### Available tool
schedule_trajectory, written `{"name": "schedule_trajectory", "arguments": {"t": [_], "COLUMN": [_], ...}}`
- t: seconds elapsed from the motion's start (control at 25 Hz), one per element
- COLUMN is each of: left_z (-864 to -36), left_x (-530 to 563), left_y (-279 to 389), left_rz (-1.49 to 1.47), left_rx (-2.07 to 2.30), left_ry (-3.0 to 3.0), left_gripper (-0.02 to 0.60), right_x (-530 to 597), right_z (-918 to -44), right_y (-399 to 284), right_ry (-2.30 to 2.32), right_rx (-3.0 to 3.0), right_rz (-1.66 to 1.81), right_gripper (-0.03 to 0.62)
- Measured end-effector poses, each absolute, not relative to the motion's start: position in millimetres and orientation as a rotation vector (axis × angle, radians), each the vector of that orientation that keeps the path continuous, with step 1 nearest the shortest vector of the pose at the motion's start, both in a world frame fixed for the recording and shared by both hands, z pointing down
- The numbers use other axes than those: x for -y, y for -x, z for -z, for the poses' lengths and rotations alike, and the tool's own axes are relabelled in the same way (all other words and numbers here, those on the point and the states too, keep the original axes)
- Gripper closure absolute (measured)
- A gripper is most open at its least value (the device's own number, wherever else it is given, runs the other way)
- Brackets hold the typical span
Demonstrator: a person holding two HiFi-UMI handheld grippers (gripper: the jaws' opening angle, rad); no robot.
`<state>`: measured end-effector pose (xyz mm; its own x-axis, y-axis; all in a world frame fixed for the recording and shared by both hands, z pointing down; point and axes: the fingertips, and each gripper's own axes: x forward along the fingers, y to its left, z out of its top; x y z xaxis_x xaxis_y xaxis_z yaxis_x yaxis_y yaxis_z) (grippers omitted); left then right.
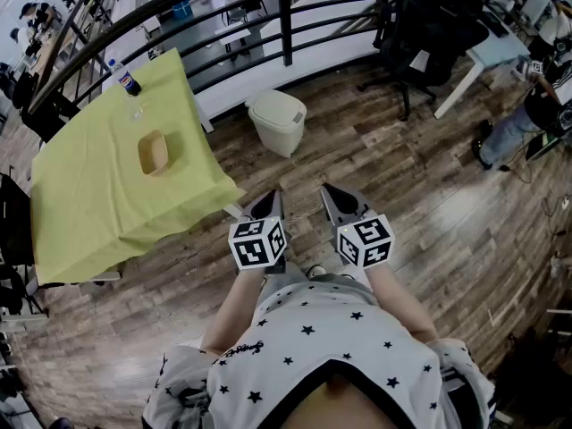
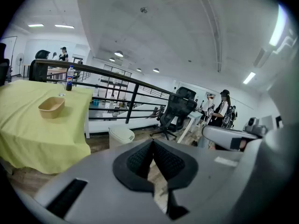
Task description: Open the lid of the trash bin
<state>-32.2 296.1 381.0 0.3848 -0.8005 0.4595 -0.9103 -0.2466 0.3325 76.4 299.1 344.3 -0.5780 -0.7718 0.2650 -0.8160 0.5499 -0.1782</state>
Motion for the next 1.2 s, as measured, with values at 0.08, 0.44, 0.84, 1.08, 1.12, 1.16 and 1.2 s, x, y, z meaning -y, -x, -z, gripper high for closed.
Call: {"name": "schedule_trajectory", "arguments": {"t": [0.08,0.44,0.84,1.08,1.12,1.16,1.2], "left_z": [-379.8,-376.4,-387.4,-394.2,-395.0,-395.6,-396.0], "left_x": [-305.9,-323.7,-330.6,-334.4,-333.7,-332.6,-331.0], "left_y": [30.2,29.3,15.6,3.2,1.3,-0.5,-2.4], "left_rz": [-0.264,-0.243,-0.221,-0.224,-0.227,-0.230,-0.233], "left_rx": [1.461,1.461,1.476,1.473,1.473,1.471,1.470], "left_ry": [-2.108,-2.103,-2.045,-2.020,-2.018,-2.017,-2.016], "left_gripper": [0.571,0.571,0.571,0.571,0.571,0.571,0.571], "right_x": [-306.8,-327.2,-333.4,-334.9,-334.0,-333.1,-332.0], "right_z": [-342.8,-347.3,-356.9,-363.3,-364.5,-365.5,-366.2], "right_y": [-76.7,-70.0,-84.7,-94.5,-96.2,-97.4,-98.3], "right_ry": [-1.360,-1.304,-1.252,-1.237,-1.236,-1.231,-1.225], "right_rx": [2.627,2.638,2.643,2.642,2.640,2.638,2.639], "right_rz": [-0.426,-0.438,-0.465,-0.471,-0.476,-0.479,-0.479], "right_gripper": [0.600,0.600,0.600,0.600,0.600,0.600,0.600]}}
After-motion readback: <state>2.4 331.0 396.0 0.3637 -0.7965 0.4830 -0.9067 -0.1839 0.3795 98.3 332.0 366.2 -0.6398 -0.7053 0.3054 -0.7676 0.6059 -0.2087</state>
